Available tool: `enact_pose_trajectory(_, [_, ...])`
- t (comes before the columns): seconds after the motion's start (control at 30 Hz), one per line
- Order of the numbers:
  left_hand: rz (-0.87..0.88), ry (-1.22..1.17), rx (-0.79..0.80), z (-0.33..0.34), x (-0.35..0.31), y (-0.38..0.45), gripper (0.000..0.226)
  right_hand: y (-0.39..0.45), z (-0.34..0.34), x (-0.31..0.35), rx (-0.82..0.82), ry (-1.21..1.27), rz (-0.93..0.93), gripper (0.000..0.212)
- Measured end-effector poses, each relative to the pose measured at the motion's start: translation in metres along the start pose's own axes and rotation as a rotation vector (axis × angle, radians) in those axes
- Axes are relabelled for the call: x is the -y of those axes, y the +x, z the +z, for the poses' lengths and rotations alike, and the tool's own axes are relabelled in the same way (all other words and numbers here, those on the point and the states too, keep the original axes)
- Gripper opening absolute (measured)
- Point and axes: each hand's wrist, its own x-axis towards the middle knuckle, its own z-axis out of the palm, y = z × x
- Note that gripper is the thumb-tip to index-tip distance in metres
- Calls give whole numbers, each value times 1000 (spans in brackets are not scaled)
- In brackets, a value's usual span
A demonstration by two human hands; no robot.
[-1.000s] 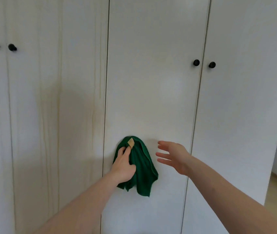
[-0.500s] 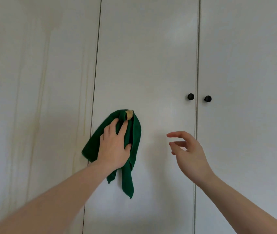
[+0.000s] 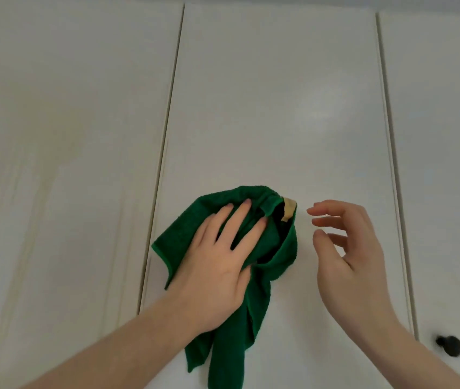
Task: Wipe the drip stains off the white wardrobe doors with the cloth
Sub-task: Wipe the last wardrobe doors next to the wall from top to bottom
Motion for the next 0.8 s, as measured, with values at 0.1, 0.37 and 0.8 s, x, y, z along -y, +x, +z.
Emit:
enact_pose_trajectory(0.1, [0, 42, 5, -26, 35, 79, 70, 85, 6, 18, 17, -24, -55, 49])
enact_pose_trajectory(0.37, [-21, 133, 14, -85, 107, 289, 69, 277, 1, 42, 97, -115, -120, 40])
enact_pose_trajectory(0.8, [-160, 70, -109, -102, 114, 372, 59, 339, -5, 45, 153, -196, -220, 36])
